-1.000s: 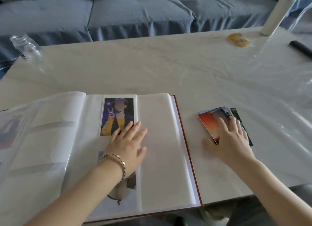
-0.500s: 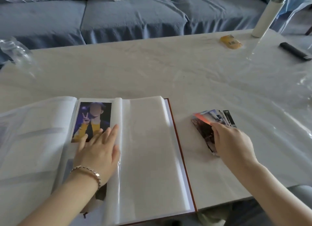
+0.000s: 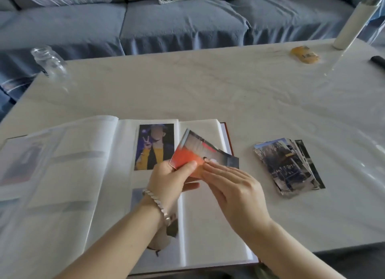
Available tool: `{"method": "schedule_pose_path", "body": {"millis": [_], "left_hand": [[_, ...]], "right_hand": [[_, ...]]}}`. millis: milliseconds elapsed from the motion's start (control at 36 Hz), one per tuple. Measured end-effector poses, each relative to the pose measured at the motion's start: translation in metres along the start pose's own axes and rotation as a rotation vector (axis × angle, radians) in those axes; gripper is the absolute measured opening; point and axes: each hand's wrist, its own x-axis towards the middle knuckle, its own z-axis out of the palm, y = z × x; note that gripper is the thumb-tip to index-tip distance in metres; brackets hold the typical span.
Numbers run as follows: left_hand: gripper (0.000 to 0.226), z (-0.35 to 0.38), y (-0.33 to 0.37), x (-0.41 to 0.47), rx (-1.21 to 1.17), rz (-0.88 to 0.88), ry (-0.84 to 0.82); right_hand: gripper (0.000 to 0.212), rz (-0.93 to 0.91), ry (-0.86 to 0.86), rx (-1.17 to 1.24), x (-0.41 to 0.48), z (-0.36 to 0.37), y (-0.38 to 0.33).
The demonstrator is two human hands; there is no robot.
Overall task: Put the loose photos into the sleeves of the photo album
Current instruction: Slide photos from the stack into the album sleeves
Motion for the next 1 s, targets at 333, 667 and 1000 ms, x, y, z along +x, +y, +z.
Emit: {"method": "schedule_pose_path", "body": {"millis": [333, 667, 1000], "left_hand": [[0.018, -0.021, 0.006, 0.006, 0.266, 0.072, 0.01], [0.011, -0.016, 0.0, 0.006, 0.093, 0.062, -0.083], [0.037, -0.015, -0.02, 0.034, 0.788, 0.343, 0.301]], "right_hand": [[0.023, 0.806, -0.081, 0.497, 0.021, -0.028, 0.027], [0.035, 1.105, -0.039, 0.999, 0.007, -0.036, 0.038], [0.016, 0.782, -0.113, 0.427, -0.002, -0.005, 0.032]]}}
